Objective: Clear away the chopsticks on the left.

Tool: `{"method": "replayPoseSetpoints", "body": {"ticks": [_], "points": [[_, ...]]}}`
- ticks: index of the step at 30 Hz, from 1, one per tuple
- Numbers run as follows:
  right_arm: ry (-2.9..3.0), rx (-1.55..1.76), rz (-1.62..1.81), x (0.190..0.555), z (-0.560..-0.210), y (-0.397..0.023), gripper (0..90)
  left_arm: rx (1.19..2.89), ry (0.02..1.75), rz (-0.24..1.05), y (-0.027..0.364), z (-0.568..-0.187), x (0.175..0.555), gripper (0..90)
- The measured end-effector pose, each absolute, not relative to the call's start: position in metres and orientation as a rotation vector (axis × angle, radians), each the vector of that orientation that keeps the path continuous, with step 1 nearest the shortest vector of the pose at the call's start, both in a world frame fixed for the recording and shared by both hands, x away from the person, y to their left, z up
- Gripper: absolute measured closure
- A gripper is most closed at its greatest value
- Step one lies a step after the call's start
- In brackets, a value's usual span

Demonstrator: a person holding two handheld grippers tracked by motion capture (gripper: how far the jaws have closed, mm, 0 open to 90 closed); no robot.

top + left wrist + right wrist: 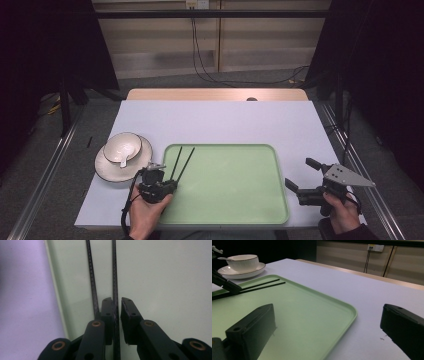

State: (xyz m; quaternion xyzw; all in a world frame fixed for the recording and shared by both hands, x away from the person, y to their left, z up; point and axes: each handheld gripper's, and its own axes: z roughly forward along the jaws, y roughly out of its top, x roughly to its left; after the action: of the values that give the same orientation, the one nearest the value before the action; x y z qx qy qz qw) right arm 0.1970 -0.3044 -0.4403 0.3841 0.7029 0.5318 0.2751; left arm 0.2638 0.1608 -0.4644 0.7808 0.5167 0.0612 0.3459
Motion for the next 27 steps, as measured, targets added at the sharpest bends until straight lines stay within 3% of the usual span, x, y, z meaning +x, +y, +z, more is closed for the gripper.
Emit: {"method": "replayPoseSetpoints", "body": {"ticks": [8, 20, 23, 27], "points": [[1.889, 1.034, 1.430, 0.197, -0.440, -0.304, 0.0, 1.965, 1.214, 0.184, 0.167, -0.455, 0.264, 63.7], [1.886, 1.040, 1.428, 0.196, -0.440, -0.304, 0.0, 1.863, 0.992, 0.391, 0.191, -0.429, 0.243, 9.8], [1.886, 1.036, 1.422, 0.197, -0.440, -0.305, 0.0, 1.824, 0.996, 0.407, 0.207, -0.427, 0.235, 3.7], [1.891, 1.034, 1.422, 0.196, -0.440, -0.304, 0.0, 1.786, 0.973, 0.434, 0.228, -0.428, 0.221, 3.1]]}}
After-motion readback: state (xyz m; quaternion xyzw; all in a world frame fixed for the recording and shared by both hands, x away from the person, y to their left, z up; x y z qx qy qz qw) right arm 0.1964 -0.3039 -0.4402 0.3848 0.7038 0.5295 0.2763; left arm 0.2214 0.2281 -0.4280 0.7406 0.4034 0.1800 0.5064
